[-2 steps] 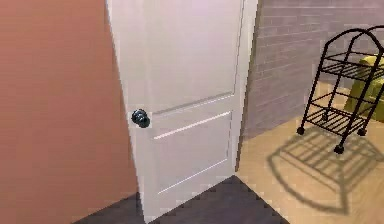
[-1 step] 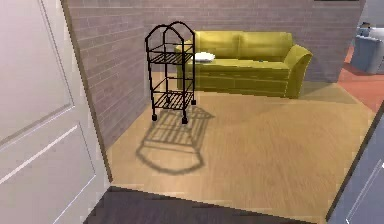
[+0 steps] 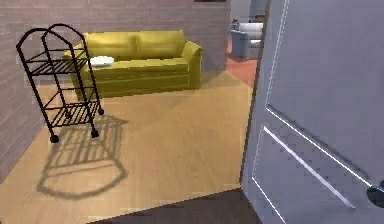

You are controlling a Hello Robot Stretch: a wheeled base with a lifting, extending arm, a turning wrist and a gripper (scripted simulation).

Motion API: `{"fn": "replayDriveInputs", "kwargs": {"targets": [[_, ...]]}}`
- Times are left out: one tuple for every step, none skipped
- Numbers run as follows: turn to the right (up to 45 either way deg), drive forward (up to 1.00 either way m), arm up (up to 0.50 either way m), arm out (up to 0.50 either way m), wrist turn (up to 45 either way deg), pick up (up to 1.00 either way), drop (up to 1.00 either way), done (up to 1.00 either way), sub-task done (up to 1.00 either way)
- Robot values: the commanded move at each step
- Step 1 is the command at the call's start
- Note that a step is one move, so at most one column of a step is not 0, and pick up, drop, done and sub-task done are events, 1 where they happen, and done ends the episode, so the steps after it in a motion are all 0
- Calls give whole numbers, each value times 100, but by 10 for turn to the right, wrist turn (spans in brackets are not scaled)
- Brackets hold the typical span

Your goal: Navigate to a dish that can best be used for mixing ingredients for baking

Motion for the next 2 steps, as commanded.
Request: {"fn": "replayDriveInputs", "kwargs": {"targets": [[0,60,0,0,0,0,0,0,0],[30,0,0,0,0,0,0,0,0]]}}
